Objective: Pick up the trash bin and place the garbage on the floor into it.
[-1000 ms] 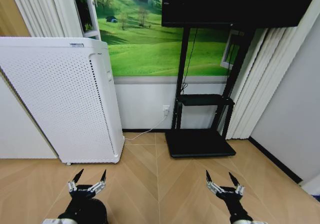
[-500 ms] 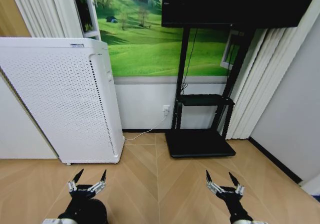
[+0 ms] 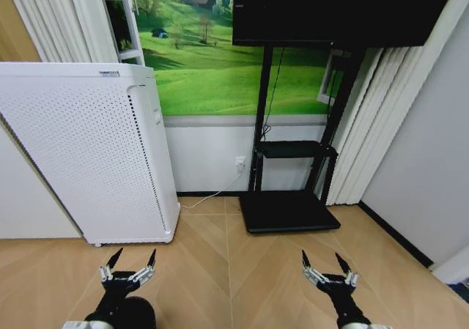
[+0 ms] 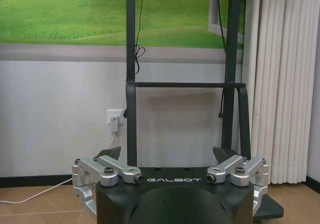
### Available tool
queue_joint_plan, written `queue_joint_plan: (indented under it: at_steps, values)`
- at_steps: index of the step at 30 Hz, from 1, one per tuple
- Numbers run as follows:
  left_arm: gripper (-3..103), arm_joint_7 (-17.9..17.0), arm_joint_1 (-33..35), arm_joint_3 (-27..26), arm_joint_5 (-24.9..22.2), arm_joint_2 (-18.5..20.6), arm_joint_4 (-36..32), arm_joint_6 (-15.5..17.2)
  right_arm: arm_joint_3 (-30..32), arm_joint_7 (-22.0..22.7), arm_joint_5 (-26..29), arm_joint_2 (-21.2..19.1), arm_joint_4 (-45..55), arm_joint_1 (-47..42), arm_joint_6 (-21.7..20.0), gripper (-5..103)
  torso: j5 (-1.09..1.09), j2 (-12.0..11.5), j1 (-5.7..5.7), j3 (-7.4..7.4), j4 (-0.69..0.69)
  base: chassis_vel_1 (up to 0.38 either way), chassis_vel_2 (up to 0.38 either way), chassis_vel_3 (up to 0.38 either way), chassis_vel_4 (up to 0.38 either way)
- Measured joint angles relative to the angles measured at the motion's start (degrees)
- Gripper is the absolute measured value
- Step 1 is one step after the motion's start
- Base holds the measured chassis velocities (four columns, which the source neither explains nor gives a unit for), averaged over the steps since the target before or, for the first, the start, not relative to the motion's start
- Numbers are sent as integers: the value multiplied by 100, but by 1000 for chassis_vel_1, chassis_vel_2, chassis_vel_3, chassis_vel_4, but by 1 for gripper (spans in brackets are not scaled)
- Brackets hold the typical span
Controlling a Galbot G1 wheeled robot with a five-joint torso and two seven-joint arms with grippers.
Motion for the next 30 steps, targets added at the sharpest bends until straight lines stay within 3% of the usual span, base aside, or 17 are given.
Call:
queue_joint_plan:
  at_steps: [16,30]
  values:
    - [100,0,0,0,0,0,0,0,0,-1,0,0,-1,0,3,100,0,258,67,194,0,0,0,0,0]
    - [100,-1,0,0,0,0,0,0,0,-1,0,0,-1,0,3,100,0,622,154,470,0,0,0,0,0]
